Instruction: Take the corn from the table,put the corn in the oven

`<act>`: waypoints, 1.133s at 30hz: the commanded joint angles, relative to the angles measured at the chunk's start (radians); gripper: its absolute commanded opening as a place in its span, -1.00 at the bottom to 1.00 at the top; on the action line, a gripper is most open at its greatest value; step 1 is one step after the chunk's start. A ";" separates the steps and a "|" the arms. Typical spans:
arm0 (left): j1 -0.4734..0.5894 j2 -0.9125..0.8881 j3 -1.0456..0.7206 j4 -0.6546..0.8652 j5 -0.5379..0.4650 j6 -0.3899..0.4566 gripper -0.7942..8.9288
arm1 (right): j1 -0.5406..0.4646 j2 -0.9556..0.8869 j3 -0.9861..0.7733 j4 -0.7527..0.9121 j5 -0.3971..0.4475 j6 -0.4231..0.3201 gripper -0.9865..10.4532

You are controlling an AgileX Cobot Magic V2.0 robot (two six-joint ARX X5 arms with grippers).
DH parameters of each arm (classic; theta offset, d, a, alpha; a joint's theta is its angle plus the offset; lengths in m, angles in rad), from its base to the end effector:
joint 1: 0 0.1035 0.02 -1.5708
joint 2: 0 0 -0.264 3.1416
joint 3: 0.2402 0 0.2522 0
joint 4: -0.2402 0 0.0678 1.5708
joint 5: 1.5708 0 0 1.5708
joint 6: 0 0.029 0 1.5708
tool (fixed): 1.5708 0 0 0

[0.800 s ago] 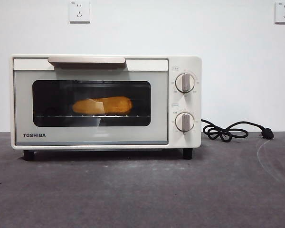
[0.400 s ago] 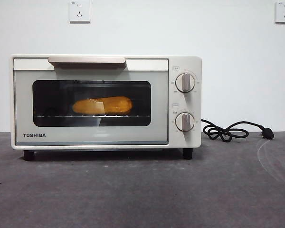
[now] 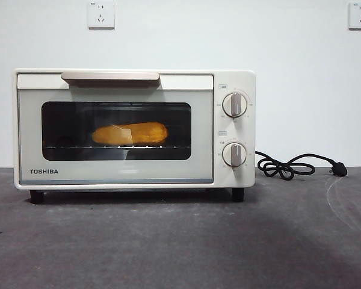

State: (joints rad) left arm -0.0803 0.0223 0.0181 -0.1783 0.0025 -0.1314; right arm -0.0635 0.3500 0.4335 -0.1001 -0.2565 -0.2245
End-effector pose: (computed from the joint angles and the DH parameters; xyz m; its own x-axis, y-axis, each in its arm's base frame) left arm 0.0962 -0.0078 0.1508 0.9800 -0.0814 -0.1815 0.0583 0.9899 -0.1293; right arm 0.1072 0.0006 0.2727 0.9813 0.1918 -0.0160 -0.1906 0.9570 -0.2185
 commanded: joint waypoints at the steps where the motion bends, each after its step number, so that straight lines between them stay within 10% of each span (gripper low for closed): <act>1: 0.004 0.000 -0.008 0.011 -0.002 0.013 -0.84 | -0.023 -0.056 -0.068 0.037 0.011 -0.003 -0.82; 34: 0.004 0.000 -0.008 0.011 -0.002 0.013 -0.84 | -0.035 -0.342 -0.419 0.037 0.185 0.168 -0.82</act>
State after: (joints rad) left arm -0.0799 0.0227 0.0181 -0.1780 0.0025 -0.1310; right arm -0.1040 0.0113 0.0299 -0.0593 -0.0795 -0.0895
